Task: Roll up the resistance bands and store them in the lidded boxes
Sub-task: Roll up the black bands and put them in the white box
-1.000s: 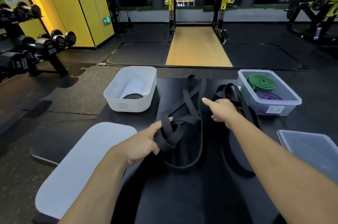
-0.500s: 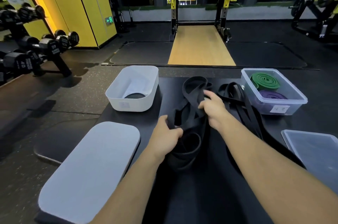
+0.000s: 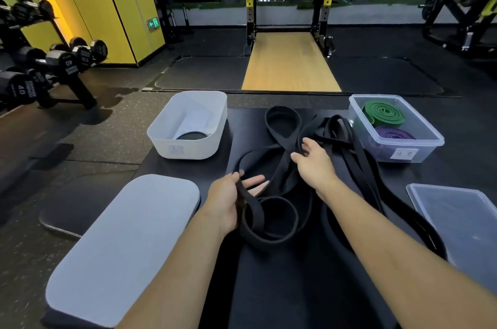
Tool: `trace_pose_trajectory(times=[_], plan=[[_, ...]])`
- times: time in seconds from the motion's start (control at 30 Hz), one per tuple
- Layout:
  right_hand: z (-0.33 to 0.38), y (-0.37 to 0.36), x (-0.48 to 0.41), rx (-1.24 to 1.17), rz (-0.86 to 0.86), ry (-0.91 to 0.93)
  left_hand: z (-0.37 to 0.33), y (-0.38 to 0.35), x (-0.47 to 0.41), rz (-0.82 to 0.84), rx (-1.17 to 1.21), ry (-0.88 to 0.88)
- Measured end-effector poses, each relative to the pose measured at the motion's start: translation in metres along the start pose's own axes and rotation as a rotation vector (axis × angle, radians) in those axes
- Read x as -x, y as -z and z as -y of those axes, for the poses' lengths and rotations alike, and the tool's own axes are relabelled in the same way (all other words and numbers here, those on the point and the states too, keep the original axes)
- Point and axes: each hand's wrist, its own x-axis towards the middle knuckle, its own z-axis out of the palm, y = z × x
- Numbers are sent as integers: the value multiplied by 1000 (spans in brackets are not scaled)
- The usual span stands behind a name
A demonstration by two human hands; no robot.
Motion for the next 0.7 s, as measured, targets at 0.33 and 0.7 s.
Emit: trace_pose_trajectory(times=[0.33,0.7], plan=[[-10,20,43,370,4,20,-4,19,5,-244,-1148,-583],[6,-6,47,309,-18,37,-3,-3,39,-152,-1587,-448]])
